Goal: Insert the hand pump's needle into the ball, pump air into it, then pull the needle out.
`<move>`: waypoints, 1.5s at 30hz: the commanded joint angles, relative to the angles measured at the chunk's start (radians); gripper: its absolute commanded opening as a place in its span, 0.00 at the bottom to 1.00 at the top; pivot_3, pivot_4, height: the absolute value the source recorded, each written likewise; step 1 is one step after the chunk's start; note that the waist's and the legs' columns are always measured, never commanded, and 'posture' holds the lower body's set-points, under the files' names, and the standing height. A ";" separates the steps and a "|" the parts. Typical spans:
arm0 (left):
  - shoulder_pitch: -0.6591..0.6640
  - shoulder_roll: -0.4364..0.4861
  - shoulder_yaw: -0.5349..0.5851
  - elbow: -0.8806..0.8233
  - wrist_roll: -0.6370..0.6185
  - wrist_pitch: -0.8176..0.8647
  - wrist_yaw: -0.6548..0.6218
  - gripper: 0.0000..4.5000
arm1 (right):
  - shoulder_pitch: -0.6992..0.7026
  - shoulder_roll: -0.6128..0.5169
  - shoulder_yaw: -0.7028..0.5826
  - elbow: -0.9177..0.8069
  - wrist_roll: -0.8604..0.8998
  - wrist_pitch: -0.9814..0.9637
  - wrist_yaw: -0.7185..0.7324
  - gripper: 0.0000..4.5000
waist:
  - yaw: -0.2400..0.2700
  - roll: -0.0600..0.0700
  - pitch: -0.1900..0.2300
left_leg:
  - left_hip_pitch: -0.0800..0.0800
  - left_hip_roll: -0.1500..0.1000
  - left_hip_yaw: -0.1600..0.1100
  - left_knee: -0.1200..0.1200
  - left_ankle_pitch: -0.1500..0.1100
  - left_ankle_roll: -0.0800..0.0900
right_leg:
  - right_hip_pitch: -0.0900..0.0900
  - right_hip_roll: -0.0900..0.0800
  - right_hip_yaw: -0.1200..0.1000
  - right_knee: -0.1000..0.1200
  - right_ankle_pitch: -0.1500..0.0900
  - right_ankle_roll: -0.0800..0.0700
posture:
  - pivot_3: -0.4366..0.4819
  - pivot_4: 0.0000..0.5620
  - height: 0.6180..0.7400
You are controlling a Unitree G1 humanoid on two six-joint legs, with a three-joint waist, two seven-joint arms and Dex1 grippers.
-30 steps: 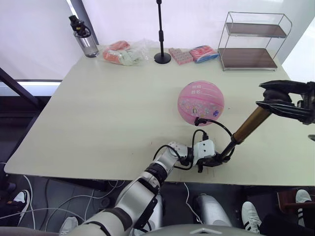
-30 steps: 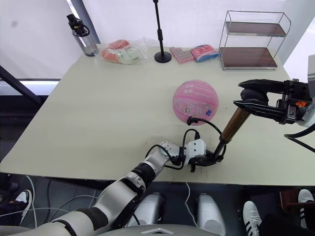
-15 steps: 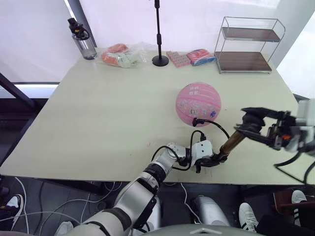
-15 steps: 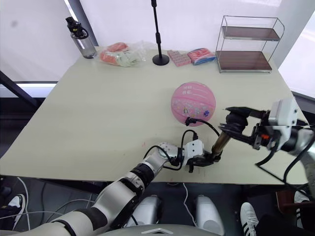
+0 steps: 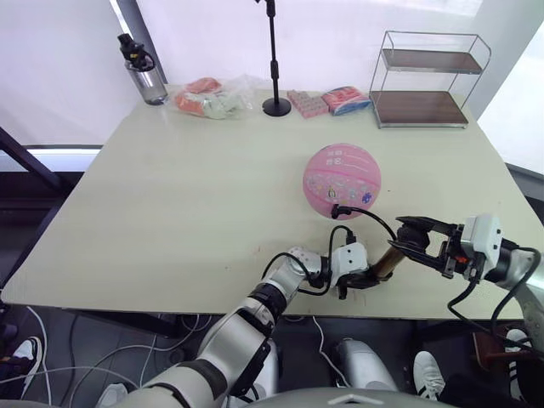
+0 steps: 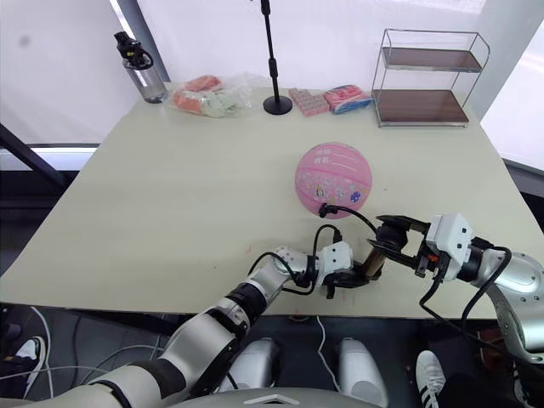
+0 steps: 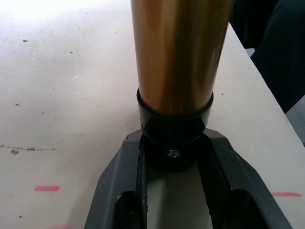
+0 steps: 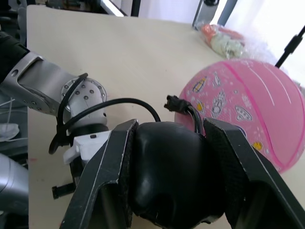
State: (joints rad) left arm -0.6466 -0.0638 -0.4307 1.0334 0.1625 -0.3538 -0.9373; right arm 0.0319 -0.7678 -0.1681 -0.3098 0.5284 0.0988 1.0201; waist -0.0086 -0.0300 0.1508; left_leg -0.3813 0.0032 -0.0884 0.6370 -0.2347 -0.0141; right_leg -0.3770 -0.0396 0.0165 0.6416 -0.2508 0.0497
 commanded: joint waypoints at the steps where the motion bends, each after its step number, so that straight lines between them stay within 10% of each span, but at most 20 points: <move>1: 0.034 0.030 -0.013 0.070 0.042 0.045 0.006 0.22 | -0.068 -0.081 -0.137 -0.083 0.146 0.128 -0.010 0.38 | 0.003 0.004 0.004 | -0.001 0.000 0.000 0.000 0.000 0.000 | 0.000 0.000 0.000 0.000 0.000 0.000 | 0.48 0.27 0.93; 18: 0.026 0.043 -0.015 0.078 0.046 0.033 -0.003 0.22 | -0.345 -0.323 -0.369 -0.134 0.506 0.484 -0.027 0.38 | 0.005 0.006 0.010 | -0.003 -0.001 0.000 0.000 0.000 0.000 | -0.003 -0.001 -0.001 -0.001 0.000 0.001 | 0.48 0.27 0.93; 45: 0.076 0.118 0.009 -0.010 0.025 0.054 0.011 0.22 | 0.023 0.125 0.198 0.126 -0.220 -0.138 -0.074 0.38 | -0.033 -0.009 -0.003 | 0.004 0.008 0.001 -0.002 0.000 0.000 | 0.002 0.005 -0.001 0.001 -0.001 -0.002 | 0.48 0.27 0.93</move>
State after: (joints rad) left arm -0.6108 0.0019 -0.4194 0.9789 0.1540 -0.3563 -0.9301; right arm 0.0132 -0.6236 -0.0088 -0.2735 0.3751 -0.0854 0.9314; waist -0.0418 -0.0387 0.1481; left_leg -0.3767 0.0116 -0.0873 0.6349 -0.2350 -0.0146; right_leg -0.3750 -0.0347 0.0157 0.6426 -0.2514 0.0481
